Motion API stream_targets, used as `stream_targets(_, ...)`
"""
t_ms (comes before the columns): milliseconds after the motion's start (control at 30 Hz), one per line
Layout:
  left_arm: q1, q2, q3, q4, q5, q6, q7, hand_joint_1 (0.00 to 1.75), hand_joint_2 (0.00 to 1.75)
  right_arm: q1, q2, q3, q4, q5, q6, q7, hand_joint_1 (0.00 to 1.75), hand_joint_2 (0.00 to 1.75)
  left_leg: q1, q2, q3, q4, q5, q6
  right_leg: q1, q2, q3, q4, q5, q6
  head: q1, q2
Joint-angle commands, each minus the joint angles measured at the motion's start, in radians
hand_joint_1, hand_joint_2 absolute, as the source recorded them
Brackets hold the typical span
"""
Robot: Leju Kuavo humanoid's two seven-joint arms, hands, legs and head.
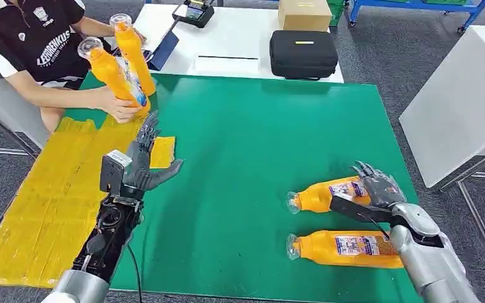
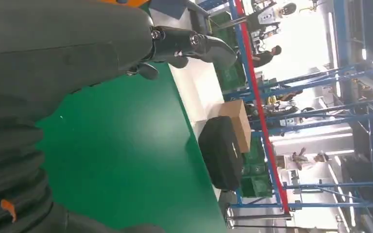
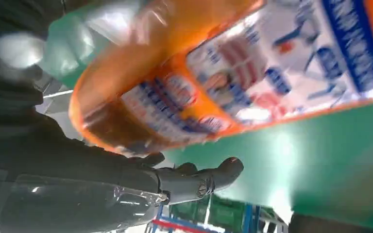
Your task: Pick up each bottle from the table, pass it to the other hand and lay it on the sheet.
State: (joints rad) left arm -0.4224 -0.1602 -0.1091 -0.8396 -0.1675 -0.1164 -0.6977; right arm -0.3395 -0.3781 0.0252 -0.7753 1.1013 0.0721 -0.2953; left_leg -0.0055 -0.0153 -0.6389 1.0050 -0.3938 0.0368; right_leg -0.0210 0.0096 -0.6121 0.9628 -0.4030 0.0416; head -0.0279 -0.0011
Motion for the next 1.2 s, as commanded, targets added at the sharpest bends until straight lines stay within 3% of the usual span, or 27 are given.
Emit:
stream_targets(33, -0.041, 0.001, 0.028, 0.077, 0.008, -0.005, 0.005, 0.0, 1.75, -0.112, 0.065, 0.051, 0.213, 0.008, 0.028, 0.01, 0.0, 1.75, 0.001, 0.004, 0.007, 0.0, -0.003, -0.003, 0.001, 0.002, 0.006, -0.001, -0.002, -0.003, 0.0, 0.0)
stream_targets(67, -0.041, -0.002, 0.028, 0.077, 0.009, -0.005, 0.006, 0.0, 1.75, -0.117, 0.066, 0.053, 0.227, 0.009, 0.03, 0.01, 0.02, 1.75, 0.001, 0.003, 0.006, -0.001, -0.003, -0.002, 0.001, 0.002, 0.005, -0.001, -0.001, -0.002, 0.0, 0.0)
stream_targets(100, -0.04, -0.004, 0.028, 0.077, 0.009, -0.005, 0.007, 0.0, 1.75, -0.122, 0.066, 0.057, 0.24, 0.011, 0.035, 0.012, 0.26, 1.75, 0.001, 0.003, 0.005, 0.0, -0.002, -0.002, 0.002, 0.002, 0.004, -0.001, -0.001, -0.002, 0.0, 0.0)
stream_targets(167, -0.034, -0.005, 0.031, 0.064, 0.009, 0.001, 0.009, 0.0, 1.75, -0.139, 0.065, 0.076, 0.277, 0.028, 0.038, 0.028, 0.96, 1.75, 0.001, 0.003, 0.005, 0.0, -0.002, -0.002, 0.002, 0.002, 0.005, -0.001, -0.001, -0.002, 0.0, 0.0)
stream_targets(200, -0.033, -0.001, 0.033, 0.063, 0.009, 0.001, 0.009, 0.0, 1.75, -0.14, 0.068, 0.077, 0.278, 0.029, 0.038, 0.028, 1.2, 1.75, 0.001, 0.004, 0.008, 0.0, -0.003, -0.003, 0.002, 0.002, 0.007, -0.001, -0.002, -0.003, 0.0, 0.0)
stream_targets(400, -0.031, 0.001, 0.033, 0.062, 0.009, 0.001, 0.009, 0.0, 1.75, -0.141, 0.069, 0.078, 0.278, 0.029, 0.038, 0.028, 1.2, 1.75, 0.001, 0.001, 0.005, -0.001, -0.001, -0.001, 0.001, 0.0, 0.005, -0.001, -0.001, -0.002, 0.0, 0.0)
stream_targets(433, -0.023, 0.002, 0.035, 0.046, 0.012, 0.004, 0.013, 0.0, 1.75, -0.146, 0.069, 0.08, 0.285, 0.03, 0.037, 0.028, 1.4, 1.75, 0.001, 0.001, 0.004, 0.0, -0.001, -0.001, 0.001, 0.0, 0.004, -0.001, -0.001, -0.002, 0.0, 0.0)
stream_targets(467, -0.02, 0.002, 0.037, 0.039, 0.013, 0.005, 0.018, 0.0, 1.75, -0.15, 0.07, 0.083, 0.291, 0.031, 0.037, 0.03, 1.47, 1.75, 0.001, 0.002, 0.007, -0.001, -0.002, -0.002, 0.002, 0.0, 0.007, -0.001, -0.002, -0.002, 0.0, 0.0)
stream_targets(567, -0.019, 0.004, 0.038, 0.039, 0.014, 0.005, 0.018, 0.0, 1.75, -0.151, 0.072, 0.084, 0.292, 0.032, 0.037, 0.03, 1.47, 1.75, 0.001, 0.002, 0.007, -0.001, -0.002, -0.002, 0.002, 0.0, 0.007, -0.001, -0.002, -0.003, 0.0, 0.0)
stream_targets(667, -0.015, 0.003, 0.04, 0.034, 0.017, 0.002, 0.026, 0.0, 1.75, -0.158, 0.074, 0.09, 0.303, 0.035, 0.034, 0.035, 1.66, 1.75, 0.001, 0.002, 0.008, -0.001, -0.003, -0.002, 0.002, 0.0, 0.008, -0.001, -0.002, -0.003, 0.0, 0.0)
stream_targets(700, -0.012, 0.003, 0.042, 0.031, 0.018, 0.004, 0.028, 0.0, 1.75, -0.161, 0.077, 0.097, 0.303, 0.041, 0.007, 0.034, 1.75, 1.75, 0.001, 0.002, 0.007, -0.001, -0.002, -0.002, 0.002, 0.0, 0.007, -0.002, -0.002, -0.002, 0.0, 0.0)
stream_targets(967, 0.041, 0.01, 0.054, -0.031, 0.018, 0.008, 0.042, 0.0, 1.75, -0.172, 0.19, 0.029, 0.177, 0.012, -0.296, 0.013, 1.75, 1.75, 0.001, 0.009, 0.007, 0.0, -0.003, -0.003, 0.001, 0.006, 0.005, 0.0, -0.001, -0.003, 0.0, 0.0)
stream_targets(1033, 0.066, 0.01, 0.056, -0.088, 0.03, -0.013, 0.048, 0.0, 1.75, -0.141, 0.262, -0.066, 0.056, -0.117, -0.361, -0.055, 1.75, 1.75, 0.001, 0.008, 0.008, 0.0, -0.004, -0.003, 0.001, 0.006, 0.006, 0.001, -0.002, -0.004, -0.001, 0.0)
stream_targets(1067, 0.072, 0.01, 0.051, -0.108, 0.029, -0.021, 0.055, 0.0, 1.75, -0.126, 0.296, -0.111, 0.0, -0.219, -0.351, -0.111, 1.75, 1.75, 0.001, 0.007, 0.005, 0.0, -0.003, -0.002, 0.001, 0.005, 0.004, 0.0, -0.001, -0.003, 0.0, 0.0)
stream_targets(1200, 0.075, 0.01, 0.018, -0.157, 0.013, -0.026, 0.081, 0.0, 1.75, -0.082, 0.345, -0.161, -0.103, -0.393, -0.311, -0.168, 1.75, 1.75, 0.002, 0.007, 0.006, 0.0, -0.004, -0.003, 0.002, 0.005, 0.005, 0.001, -0.002, -0.003, 0.0, 0.0)
